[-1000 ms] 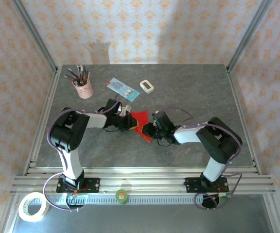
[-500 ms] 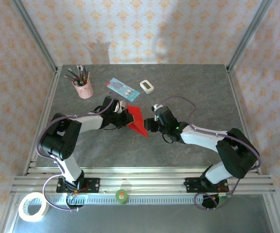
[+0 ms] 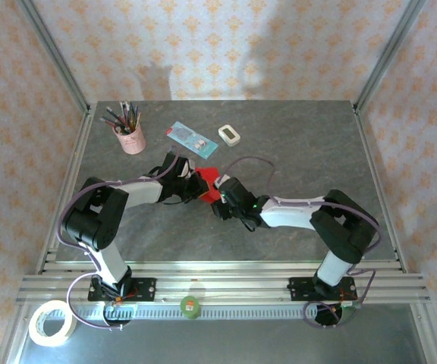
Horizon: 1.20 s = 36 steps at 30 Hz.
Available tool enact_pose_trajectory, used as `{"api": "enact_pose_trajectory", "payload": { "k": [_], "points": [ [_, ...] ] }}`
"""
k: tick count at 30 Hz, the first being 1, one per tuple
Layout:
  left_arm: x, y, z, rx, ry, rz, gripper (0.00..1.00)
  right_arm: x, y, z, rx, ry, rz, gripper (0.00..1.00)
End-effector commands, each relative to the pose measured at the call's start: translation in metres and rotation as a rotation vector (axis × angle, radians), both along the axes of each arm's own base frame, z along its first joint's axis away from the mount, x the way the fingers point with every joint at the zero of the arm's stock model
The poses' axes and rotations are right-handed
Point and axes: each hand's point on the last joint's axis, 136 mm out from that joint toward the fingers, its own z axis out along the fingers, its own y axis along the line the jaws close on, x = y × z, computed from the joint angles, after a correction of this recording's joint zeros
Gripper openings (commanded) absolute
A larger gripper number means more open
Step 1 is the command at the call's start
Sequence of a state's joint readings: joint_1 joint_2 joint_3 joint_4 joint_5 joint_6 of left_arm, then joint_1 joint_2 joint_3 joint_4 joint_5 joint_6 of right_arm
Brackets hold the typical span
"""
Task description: Fold a paper plane with a square sheet of paper (pick it up from the middle)
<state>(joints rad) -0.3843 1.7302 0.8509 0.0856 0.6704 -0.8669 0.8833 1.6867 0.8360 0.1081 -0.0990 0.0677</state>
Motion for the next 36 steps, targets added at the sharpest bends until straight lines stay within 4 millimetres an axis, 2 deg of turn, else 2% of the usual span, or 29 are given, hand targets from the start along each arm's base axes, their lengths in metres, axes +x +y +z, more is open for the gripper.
{"api": "enact_pose_trajectory", "payload": {
  "k": [1, 6, 17, 31, 36],
  "points": [
    [-0.001, -0.002, 0.0, 0.006, 0.019, 0.009, 0.04, 0.011, 0.002, -0.003, -0.055, -0.037, -0.008, 0.37],
    [0.0, -0.006, 0.003, -0.014, 0.019, 0.002, 0.04, 0.015, 0.0, -0.015, -0.094, -0.027, -0.02, 0.38],
    [-0.001, -0.007, 0.003, -0.006, 0.025, -0.007, 0.04, 0.016, -0.011, -0.024, -0.153, -0.041, -0.04, 0.36],
    [-0.001, -0.007, 0.01, 0.006, 0.018, -0.06, 0.06, 0.015, -0.014, -0.029, -0.178, -0.04, -0.026, 0.25],
    [0.003, -0.005, 0.015, 0.005, 0.012, -0.056, 0.11, 0.012, -0.014, -0.028, -0.172, -0.04, -0.013, 0.19]
  ]
}}
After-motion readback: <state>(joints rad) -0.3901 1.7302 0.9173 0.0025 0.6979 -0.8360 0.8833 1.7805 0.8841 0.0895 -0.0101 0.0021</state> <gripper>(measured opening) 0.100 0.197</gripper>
